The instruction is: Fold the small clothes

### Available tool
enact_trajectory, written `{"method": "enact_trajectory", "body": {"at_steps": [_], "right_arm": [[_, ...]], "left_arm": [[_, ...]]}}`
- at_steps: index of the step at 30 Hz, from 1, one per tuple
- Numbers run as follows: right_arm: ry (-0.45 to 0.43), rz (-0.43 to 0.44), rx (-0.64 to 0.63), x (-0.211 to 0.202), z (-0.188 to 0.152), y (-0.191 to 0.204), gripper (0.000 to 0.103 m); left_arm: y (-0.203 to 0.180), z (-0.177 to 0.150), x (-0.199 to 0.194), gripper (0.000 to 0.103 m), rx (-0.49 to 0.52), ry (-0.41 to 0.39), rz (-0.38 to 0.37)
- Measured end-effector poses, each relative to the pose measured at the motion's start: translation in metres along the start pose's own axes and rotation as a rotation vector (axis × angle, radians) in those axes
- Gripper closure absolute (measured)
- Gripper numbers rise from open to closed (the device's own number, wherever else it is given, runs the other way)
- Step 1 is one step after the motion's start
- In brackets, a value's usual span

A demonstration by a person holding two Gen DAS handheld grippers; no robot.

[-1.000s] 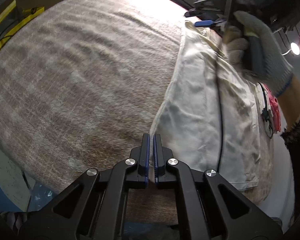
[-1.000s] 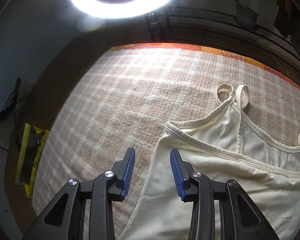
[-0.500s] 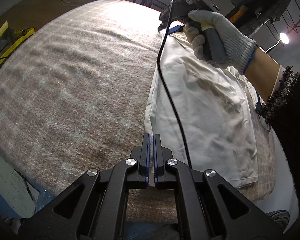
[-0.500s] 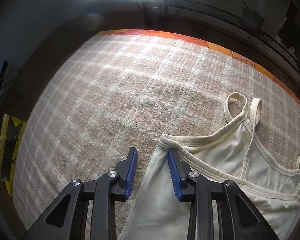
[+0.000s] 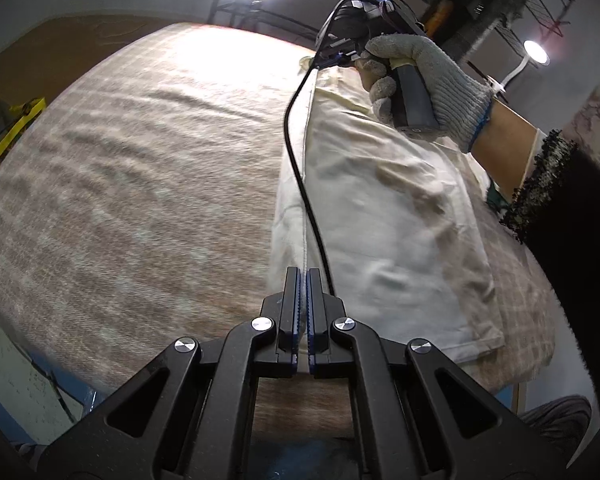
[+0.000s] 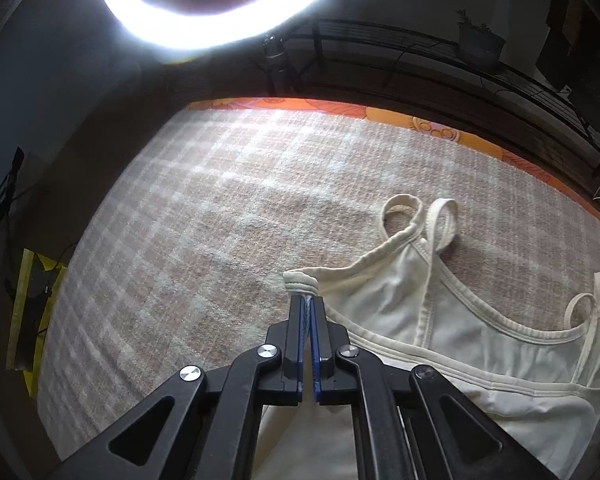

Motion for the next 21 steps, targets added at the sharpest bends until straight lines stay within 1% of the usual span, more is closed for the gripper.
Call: {"method": "enact_trajectory", "body": {"at_steps": [4,9,12,17,21], "right_arm": [[-0.039,0.019,0.035,-0.024,-0.001,-0.024,0.103],[-0.076,0.002,0.047,-0.051,-0.011,-0.052,0.103],[-0.075,-0.024,0.054,-0.053,-0.018,-0.069,0.103],[-0.066,-0.057,0.069,-0.044,-0.022,-0.088,0.103],[-0.06,-0.086,0.075,-0.036,-0.026,-0.101,0.103]], "left_arm": [[-0.024,-0.003,-0.002,0.103,0.062,-0.012,-0.013],[-0.049,-0.008,0.005,0.103,0.098,0.016,-0.051],[-0.065,-0.012,0.012,0.103,0.104,0.035,-0.072],[-0.09,-0.015,0.029,0.103,0.111,0.063,-0.085],[-0.104,-0.02,0.048,0.103,0.11,0.108,-0.098]]}}
Point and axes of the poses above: each gripper's, at about its wrist camera, not at the fingertips, and x roughly the way its jaws point, y to its left, z to its top, the point moved 4 cm from there along x, roughly the way its jaws point, and after that the axes turned 1 degree about x, right-handed, at the moved point
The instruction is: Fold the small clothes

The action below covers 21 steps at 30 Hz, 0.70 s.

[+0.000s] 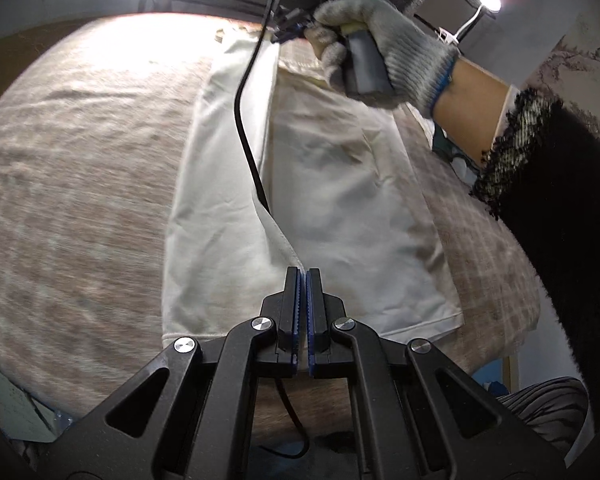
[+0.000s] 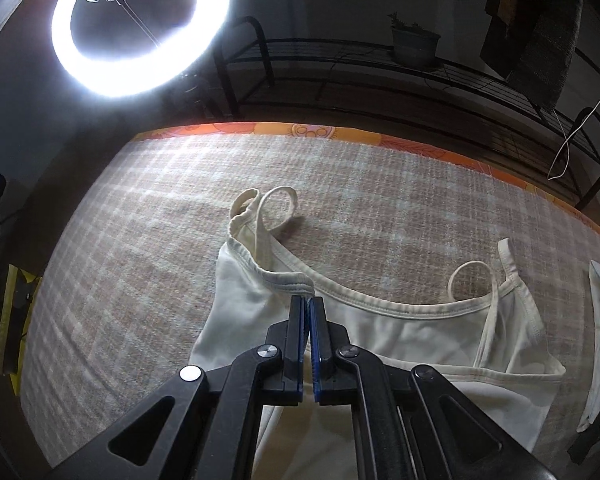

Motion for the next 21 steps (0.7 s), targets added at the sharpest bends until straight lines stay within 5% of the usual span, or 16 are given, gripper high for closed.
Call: {"method": "enact_trajectory", "body": {"at_steps": [9,11,12,16,21], "right_arm": [[0.022,0.006,-0.018,0.024,-0.007,-0.009,0.099],[0.024,-0.005,-0.019,0.025,-0.01,-0.011,0.071],[0.016,-0.016,-0.016,0.023,-0.01,-0.015,0.066],[-0.029,-0.02,0.018,-0.004,-0.011,-0.037,0.065],[-0.141,0.007,0.098,-0.071,-0.03,-0.073,0.051]], "left_arm": [[-0.014,-0.011,0.032,0.098,0.014,0.073,-0.004],[-0.016,-0.013,0.031,0.084,0.02,0.079,-0.018],[-0.018,-0.014,0.03,0.078,0.025,0.077,-0.025],[-0.023,-0.021,0.015,0.075,0.025,0.076,-0.102],[-0.032,-0.04,-0.011,0.075,0.072,0.061,-0.171]]}}
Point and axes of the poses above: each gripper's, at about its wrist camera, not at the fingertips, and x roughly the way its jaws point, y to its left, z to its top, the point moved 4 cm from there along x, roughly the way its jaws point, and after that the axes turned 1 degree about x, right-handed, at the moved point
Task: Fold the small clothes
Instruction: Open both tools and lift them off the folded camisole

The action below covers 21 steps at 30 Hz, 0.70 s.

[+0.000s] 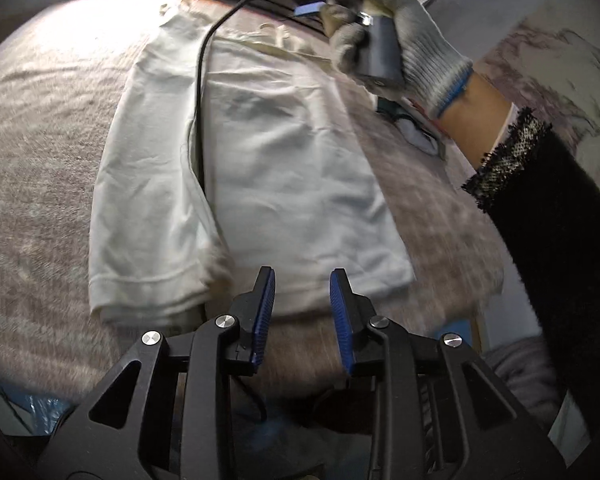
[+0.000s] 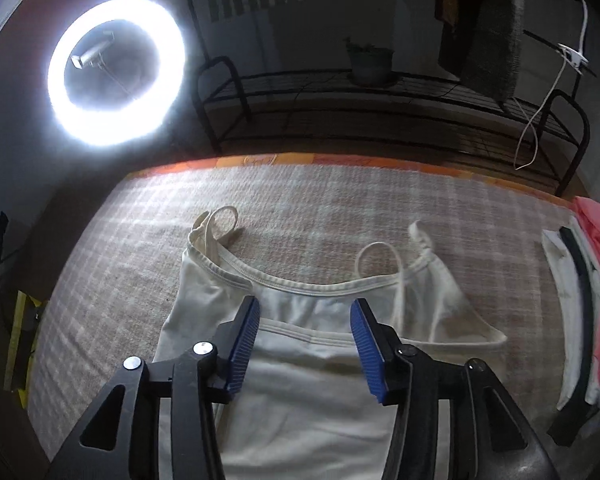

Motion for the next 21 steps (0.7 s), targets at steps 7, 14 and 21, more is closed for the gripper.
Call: {"method": "enact_trajectory", "body": {"at_steps": [7,14,21], "right_arm": [[-0.099,-0.001,0.101,-0.089,-0.024,-0.059,0.051],[-0.192,0.018,0.205,-0.171,-0.061,-0.106,0.051],[-0.225,0.014,0.195,-0.208,-0.096,-0.126,0.05]], "left_arm": [[-0.014,-0.031,-0.027,0.075,0.098,-0.021,-0.025],[-0.027,-0.031,-0.036,0.075,0.214,-0.114,0.101],[-0.026,-0.007,-0.022,0.075,0.195,-0.181,0.186]]}}
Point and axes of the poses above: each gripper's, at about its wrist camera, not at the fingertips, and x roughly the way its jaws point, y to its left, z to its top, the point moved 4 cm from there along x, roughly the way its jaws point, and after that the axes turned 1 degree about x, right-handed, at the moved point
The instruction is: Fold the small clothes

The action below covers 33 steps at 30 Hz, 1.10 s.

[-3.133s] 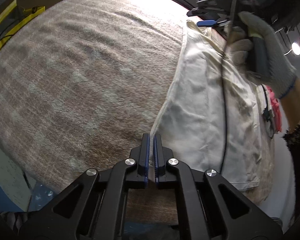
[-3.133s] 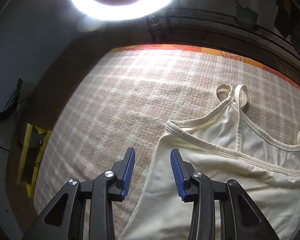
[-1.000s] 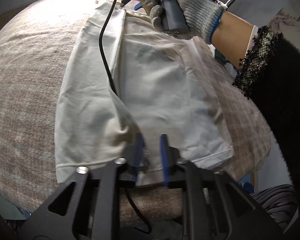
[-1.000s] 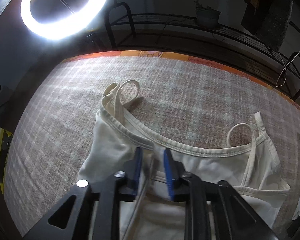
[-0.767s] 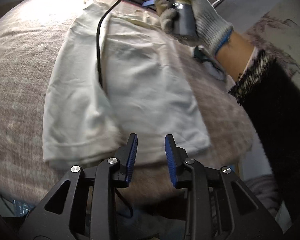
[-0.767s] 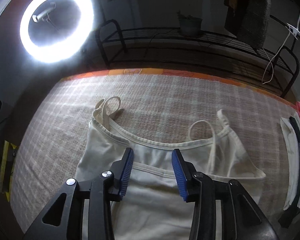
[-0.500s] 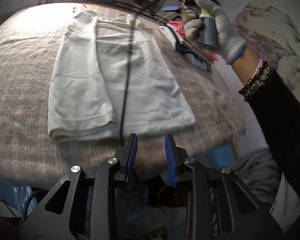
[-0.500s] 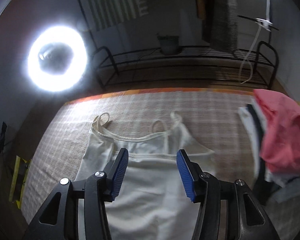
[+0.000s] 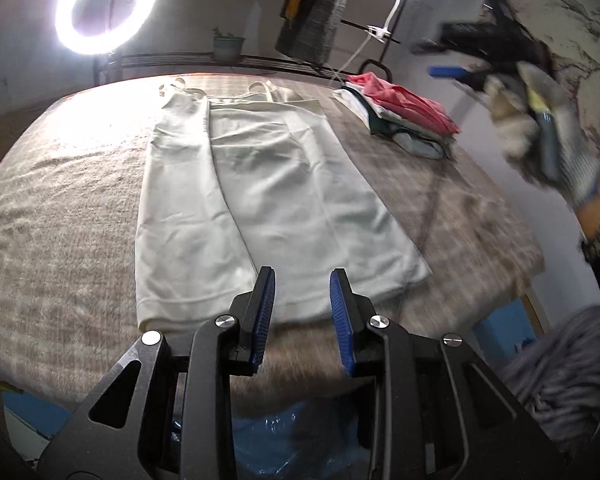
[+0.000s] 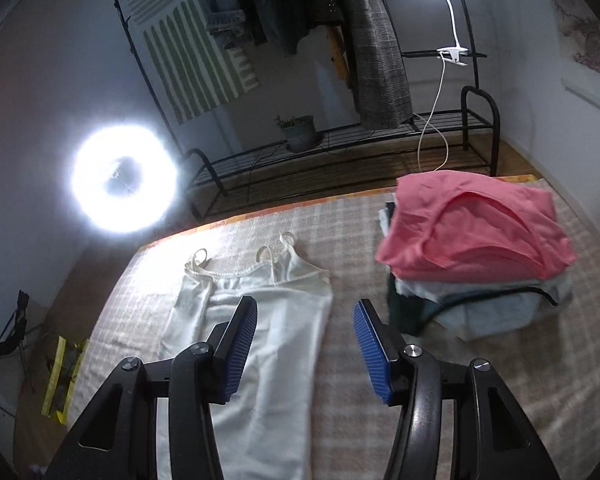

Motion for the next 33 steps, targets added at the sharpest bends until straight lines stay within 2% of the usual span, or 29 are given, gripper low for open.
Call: {"method": "enact_trajectory", "body": {"at_steps": [5,7,10,14,20,24,29,30,31,33], "right_arm": [[0.022,0.04,-0.009,-0.016,-0.015,-0.033,0.051],[0.027,0.034,-0.017,-0.018,-0.022,-0.045,0.054],[0.059,0.047,-0.009,-0.014,-0.032,-0.064,0.065],[0.097,0.079,0.042,-0.002,-0.041,-0.089,0.068],[0.098,0.121,0.11,0.001,-0.042,-0.113,0.067],[0.103,0.148,0.087,0.004,-0.041,-0.108,0.066],[0.14,0.182,0.047,0.021,-0.043,-0.088,0.066],[0.153,0.189,0.042,0.027,-0.044,-0.083,0.066],[0.162,0.194,0.044,0.032,-0.045,-0.079,0.066],[0.187,0.211,0.056,0.045,-0.047,-0.072,0.066]], "left_arm": [[-0.023,0.007,0.024,0.075,0.003,0.036,-0.043],[-0.044,0.007,0.034,0.075,0.046,0.054,-0.076],[-0.079,0.004,0.047,0.075,0.148,0.061,-0.101],[-0.112,-0.003,0.073,0.075,0.211,0.088,-0.118],[-0.128,-0.017,0.1,0.075,0.226,0.158,-0.112],[-0.139,-0.021,0.106,0.063,0.269,0.147,-0.074],[-0.143,-0.02,0.111,0.063,0.301,0.131,-0.003],[-0.142,-0.019,0.113,0.066,0.296,0.131,0.001],[-0.142,-0.018,0.114,0.077,0.291,0.128,0.006],[-0.138,-0.015,0.116,0.093,0.276,0.131,0.001]]}}
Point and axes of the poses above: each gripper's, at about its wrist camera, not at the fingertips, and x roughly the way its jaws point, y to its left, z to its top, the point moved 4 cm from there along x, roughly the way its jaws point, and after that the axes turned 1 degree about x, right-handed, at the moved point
